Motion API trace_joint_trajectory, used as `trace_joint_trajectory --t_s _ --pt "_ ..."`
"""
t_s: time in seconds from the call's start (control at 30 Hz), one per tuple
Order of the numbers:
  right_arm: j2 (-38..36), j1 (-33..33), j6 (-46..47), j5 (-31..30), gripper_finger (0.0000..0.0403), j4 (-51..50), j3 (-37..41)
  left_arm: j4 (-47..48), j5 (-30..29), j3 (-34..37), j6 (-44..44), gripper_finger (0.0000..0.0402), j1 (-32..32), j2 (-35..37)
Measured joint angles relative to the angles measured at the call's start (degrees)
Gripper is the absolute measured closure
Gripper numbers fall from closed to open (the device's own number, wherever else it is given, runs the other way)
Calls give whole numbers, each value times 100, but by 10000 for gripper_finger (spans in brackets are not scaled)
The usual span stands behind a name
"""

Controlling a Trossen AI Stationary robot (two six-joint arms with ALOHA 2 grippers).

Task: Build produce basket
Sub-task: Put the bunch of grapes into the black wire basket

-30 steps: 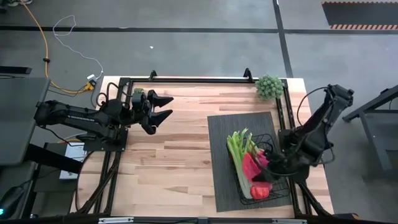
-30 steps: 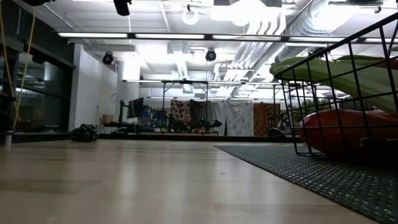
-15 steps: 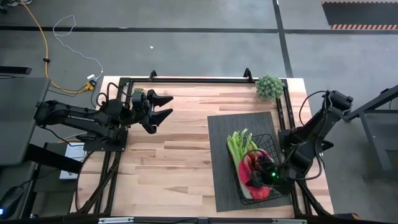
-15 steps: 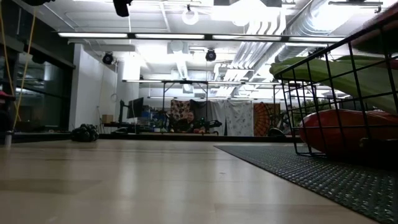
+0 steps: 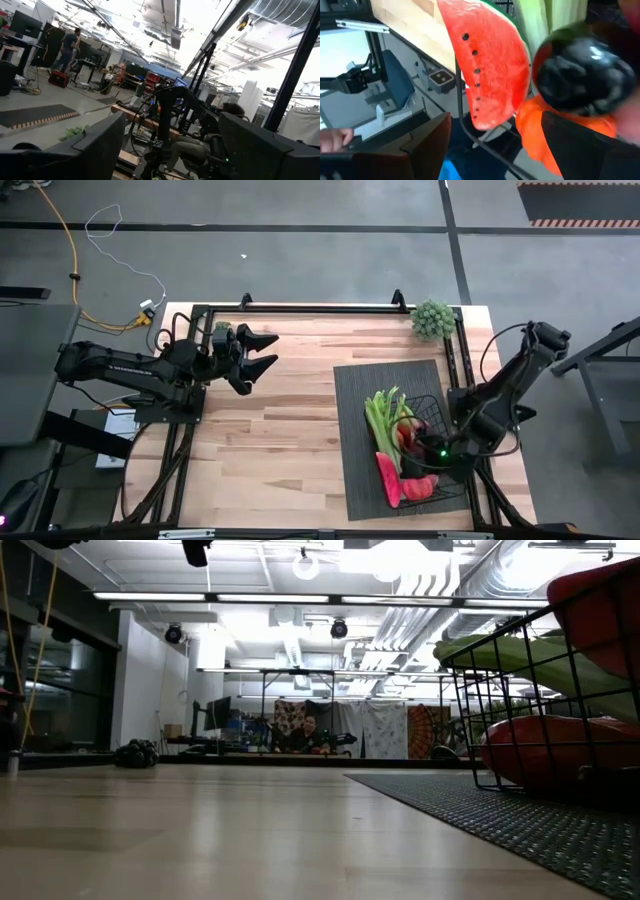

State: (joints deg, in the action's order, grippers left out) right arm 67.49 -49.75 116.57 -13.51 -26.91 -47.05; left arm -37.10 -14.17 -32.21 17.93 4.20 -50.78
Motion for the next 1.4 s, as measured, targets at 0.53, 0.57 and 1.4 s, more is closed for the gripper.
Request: trace_joint_trajectory --t_s 0.53,0.57,1.4 --pt "-1434 1657 -3761 -1545 100 -510 -420 0 210 0 577 92 -2 0" --pt "-1436 1942 -4092 -1457 100 -508 -420 0 223 0 598 92 -2 0" --pt "-1395 5364 -10269 980 100 2596 -417 0 303 0 480 92 -2 0"
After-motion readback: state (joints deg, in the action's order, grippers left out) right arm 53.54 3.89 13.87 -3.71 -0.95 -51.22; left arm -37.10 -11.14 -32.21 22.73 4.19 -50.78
